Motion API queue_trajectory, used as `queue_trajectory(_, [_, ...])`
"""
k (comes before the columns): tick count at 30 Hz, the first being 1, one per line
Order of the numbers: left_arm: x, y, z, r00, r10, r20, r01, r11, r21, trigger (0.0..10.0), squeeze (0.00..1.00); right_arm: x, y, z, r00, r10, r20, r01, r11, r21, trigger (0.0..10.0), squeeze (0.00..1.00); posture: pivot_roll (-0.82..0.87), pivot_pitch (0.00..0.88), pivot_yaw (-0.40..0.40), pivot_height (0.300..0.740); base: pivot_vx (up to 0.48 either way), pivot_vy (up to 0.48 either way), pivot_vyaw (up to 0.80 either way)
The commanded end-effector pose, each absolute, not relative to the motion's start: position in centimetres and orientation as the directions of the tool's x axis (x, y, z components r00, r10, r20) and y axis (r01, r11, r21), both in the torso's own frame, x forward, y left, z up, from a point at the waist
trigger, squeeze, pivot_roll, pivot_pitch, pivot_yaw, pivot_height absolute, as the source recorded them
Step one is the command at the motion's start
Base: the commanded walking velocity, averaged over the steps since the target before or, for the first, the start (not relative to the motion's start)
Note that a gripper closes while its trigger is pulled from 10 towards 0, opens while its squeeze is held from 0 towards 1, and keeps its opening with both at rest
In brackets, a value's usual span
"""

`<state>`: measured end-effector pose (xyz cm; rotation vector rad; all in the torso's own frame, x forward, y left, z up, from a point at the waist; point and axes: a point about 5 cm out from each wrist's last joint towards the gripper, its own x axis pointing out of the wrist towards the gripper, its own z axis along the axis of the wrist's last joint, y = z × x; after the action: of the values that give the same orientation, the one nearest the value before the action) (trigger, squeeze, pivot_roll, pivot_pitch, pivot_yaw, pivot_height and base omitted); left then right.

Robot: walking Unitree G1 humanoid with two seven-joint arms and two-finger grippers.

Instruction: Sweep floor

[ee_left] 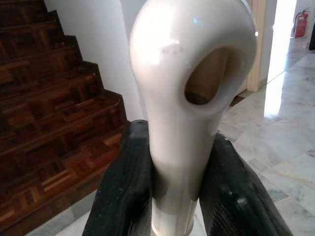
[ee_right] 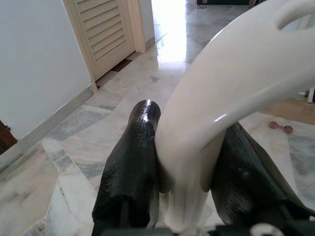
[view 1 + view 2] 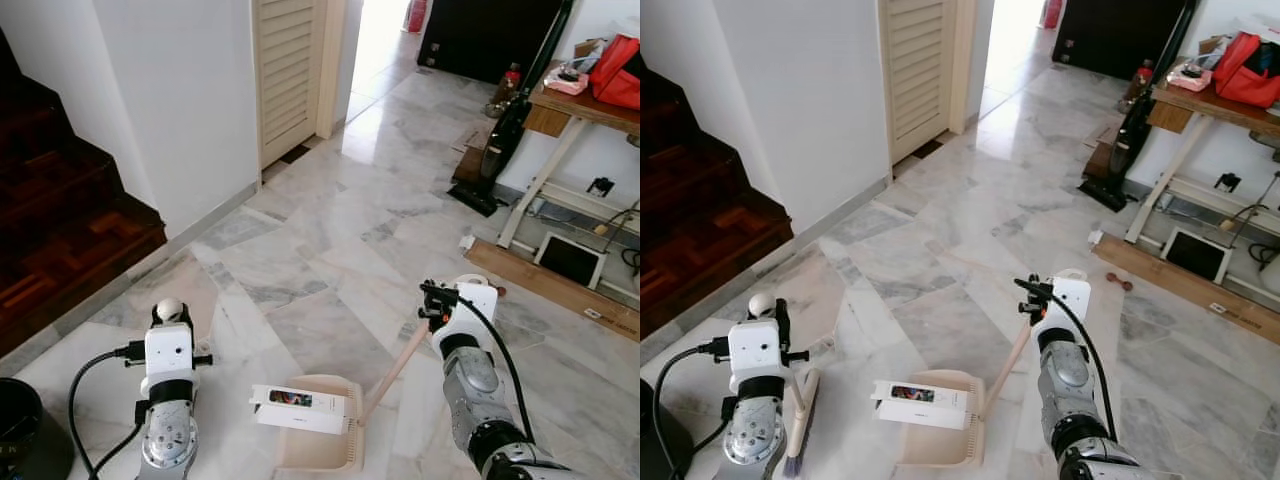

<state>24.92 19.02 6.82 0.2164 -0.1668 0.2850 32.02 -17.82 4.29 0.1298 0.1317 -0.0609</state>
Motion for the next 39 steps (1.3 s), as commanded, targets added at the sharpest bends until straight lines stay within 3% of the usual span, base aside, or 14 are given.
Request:
queue_trajectory(1, [25.43, 18.49, 8.03, 0.942, 0.228, 0.245, -0.278, 0.941, 0.194, 10.0, 0.0, 32.58, -18.08, 5.38, 0.995, -0.063, -0.081, 0.073, 0.989, 0.128, 10.0, 0.0, 0.07, 0.0, -0.085, 0.74, 0.0, 0.0, 0.76])
queue_trajectory(39, [25.6, 17.87, 7.89, 0.95, 0.209, 0.234, -0.255, 0.949, 0.186, 10.0, 0.0, 32.52, -18.1, 5.27, 0.994, -0.06, -0.087, 0.071, 0.989, 0.129, 10.0, 0.0, 0.07, 0.0, -0.085, 0.74, 0.0, 0.0, 0.79])
